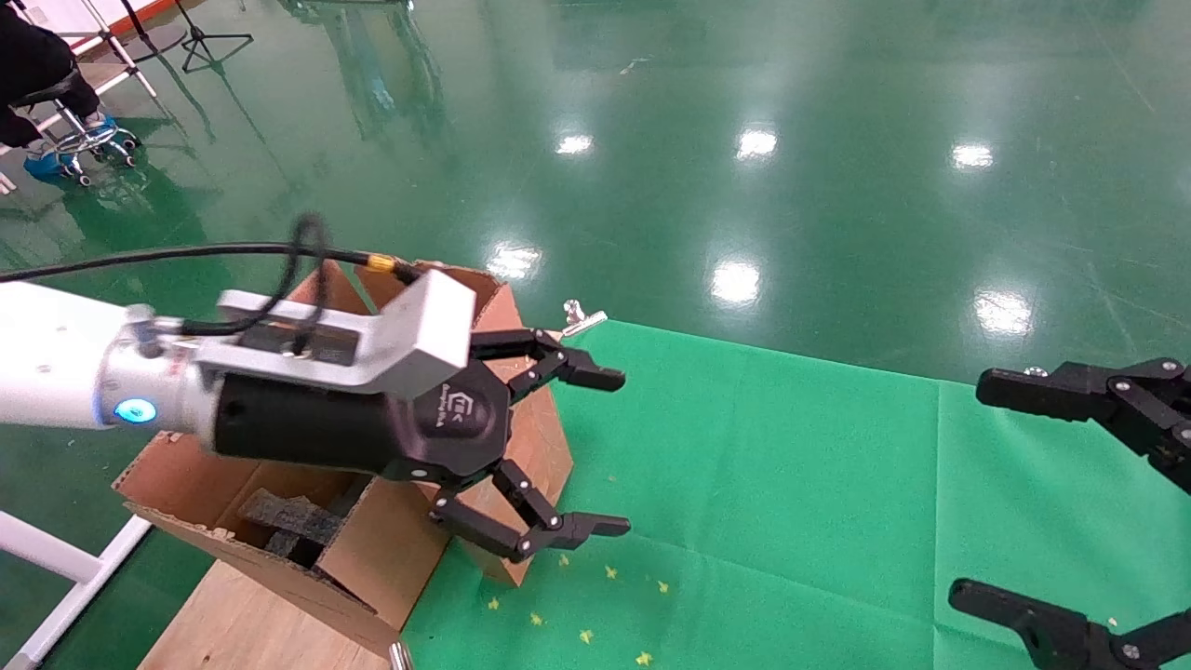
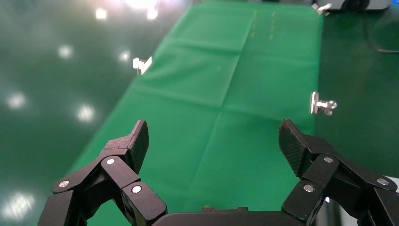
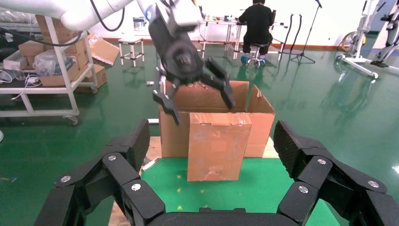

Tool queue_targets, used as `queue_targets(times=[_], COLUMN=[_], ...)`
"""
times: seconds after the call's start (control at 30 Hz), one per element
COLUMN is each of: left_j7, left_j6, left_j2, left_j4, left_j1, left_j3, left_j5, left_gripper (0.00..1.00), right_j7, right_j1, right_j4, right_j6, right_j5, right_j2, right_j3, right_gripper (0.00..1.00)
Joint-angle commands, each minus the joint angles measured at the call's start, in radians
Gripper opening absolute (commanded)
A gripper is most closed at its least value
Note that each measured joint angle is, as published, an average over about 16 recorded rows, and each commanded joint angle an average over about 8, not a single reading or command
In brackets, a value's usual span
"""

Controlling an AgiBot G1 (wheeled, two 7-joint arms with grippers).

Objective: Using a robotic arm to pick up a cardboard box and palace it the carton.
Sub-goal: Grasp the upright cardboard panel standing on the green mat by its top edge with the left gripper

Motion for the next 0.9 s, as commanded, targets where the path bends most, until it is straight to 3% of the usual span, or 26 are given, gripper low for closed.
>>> queue_targets(times=[0.03, 0.23, 0.4, 0.7, 0.9], left_j7=[-0.026, -0.045, -0.141, -0.567, -0.806], left_j6=[0.001, -0.003, -0.014, 0.045, 0.047], left_j2=[0.003, 0.006, 0.023, 0.089, 0.082], left_j4=[0.003, 0.01, -0.003, -0.008, -0.008], left_j1=[-0.024, -0.039, -0.119, -0.331, -0.369], left_j3=[0.015, 0.033, 0.089, 0.226, 0.255], left_j5=[0.033, 0.076, 0.25, 0.631, 0.682], left_gripper=[1.0, 1.0, 1.0, 1.0, 1.0], right_j7=[0.0, 0.0, 0.0, 0.0, 0.0], right_j1=[0.0, 0.0, 0.0, 0.0, 0.0], right_j4=[0.0, 0.0, 0.0, 0.0, 0.0], right_j6=[0.0, 0.0, 0.0, 0.0, 0.0], right_j5=[0.0, 0.0, 0.0, 0.0, 0.0], right_j2=[0.0, 0.0, 0.0, 0.0, 0.0], right_j3=[0.0, 0.0, 0.0, 0.0, -0.001], right_gripper=[0.0, 0.0, 0.0, 0.0, 0.0])
